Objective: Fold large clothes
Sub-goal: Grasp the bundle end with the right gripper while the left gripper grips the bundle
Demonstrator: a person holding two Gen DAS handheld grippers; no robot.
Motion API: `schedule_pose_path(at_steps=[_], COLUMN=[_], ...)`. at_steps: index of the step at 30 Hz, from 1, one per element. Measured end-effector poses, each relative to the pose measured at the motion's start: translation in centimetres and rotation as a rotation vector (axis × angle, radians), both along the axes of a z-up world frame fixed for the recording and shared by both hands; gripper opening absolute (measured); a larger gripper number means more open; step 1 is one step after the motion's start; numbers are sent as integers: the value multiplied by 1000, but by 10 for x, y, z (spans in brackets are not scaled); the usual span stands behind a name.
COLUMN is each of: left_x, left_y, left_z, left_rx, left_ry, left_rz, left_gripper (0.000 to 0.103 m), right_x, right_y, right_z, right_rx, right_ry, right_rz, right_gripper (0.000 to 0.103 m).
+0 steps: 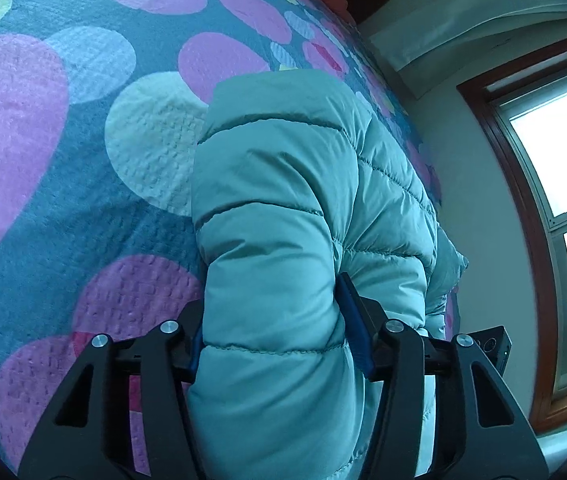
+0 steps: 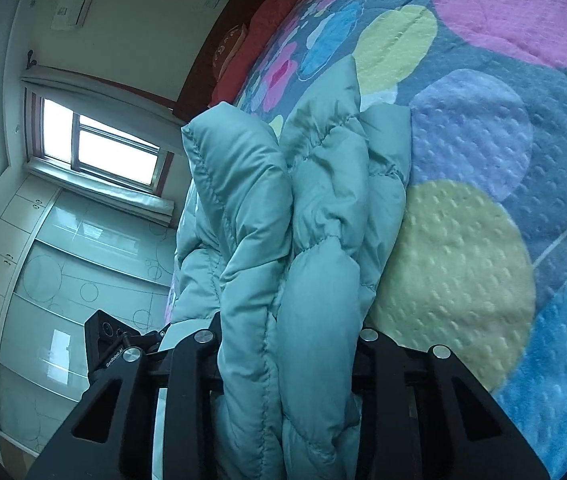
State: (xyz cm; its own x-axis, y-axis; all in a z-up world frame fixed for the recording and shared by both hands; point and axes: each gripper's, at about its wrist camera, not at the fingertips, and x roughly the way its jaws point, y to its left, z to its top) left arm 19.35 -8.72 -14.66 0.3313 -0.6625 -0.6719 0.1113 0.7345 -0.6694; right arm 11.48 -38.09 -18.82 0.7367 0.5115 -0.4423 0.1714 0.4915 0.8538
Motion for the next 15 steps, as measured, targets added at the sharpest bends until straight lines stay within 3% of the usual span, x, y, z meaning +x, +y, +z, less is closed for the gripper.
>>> schedule_pose_path(at_steps=[15], left_x=[64], left_y=[95], left_z=[10], left_rx=[-2], left_ry=[-37], left_rz=[201], left_gripper=[49], right_x=[113], right_y=[64], right_z=[1], right_rx=[39], right_ry=[-58], right_rz=[138], right_gripper=[30])
